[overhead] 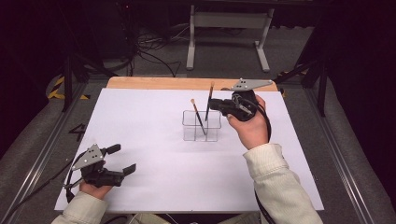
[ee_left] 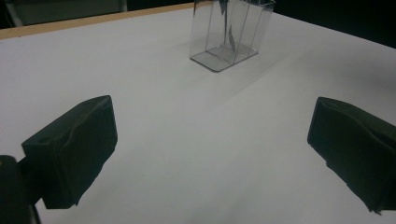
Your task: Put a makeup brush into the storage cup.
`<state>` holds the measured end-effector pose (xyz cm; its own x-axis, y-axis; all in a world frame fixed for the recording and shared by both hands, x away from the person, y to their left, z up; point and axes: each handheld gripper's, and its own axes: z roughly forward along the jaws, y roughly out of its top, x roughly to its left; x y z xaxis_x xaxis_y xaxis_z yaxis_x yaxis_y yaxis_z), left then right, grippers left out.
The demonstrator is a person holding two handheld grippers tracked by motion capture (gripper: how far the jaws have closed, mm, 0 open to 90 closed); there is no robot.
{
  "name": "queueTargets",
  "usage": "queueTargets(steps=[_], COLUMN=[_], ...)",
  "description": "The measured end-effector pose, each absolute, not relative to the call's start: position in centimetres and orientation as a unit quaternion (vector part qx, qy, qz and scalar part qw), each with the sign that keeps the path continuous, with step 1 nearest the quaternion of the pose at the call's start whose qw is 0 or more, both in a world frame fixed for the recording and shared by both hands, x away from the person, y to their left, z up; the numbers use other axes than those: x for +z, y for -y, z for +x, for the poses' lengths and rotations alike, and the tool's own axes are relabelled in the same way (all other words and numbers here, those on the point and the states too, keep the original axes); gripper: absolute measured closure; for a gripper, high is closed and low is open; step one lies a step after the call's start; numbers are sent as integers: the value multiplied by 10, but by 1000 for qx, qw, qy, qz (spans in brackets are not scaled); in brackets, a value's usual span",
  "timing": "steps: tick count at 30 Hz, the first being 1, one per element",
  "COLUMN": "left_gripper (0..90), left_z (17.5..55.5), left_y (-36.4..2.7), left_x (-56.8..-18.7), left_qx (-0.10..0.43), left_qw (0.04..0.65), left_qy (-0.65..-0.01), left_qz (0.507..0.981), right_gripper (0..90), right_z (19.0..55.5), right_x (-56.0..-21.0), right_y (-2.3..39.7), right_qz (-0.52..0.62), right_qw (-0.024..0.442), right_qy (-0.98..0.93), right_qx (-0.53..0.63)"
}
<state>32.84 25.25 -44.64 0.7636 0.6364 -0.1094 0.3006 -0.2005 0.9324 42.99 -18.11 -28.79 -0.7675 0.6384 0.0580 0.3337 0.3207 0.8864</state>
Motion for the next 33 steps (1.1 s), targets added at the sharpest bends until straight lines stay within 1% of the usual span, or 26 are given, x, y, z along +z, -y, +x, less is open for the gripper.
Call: queueTargets(steps=[10,18,33], left_gripper=[22,22,22], left_z=[328,328,328], left_y=[-253,-253,-253], left_x=[-446,-447,-446], left_qx=[151,150,150], left_qw=[552,554,554], left_qy=[-309,-310,-309], left_qz=[759,758,758], right_gripper=[834,835,834], right_z=[440,447,452], right_x=[-300,-314,-329], right_y=[174,171,168], right_qz=[312,320,328], right_qw=[160,152,143], right_qy=[-796,-798,-806], right_qx=[494,487,471])
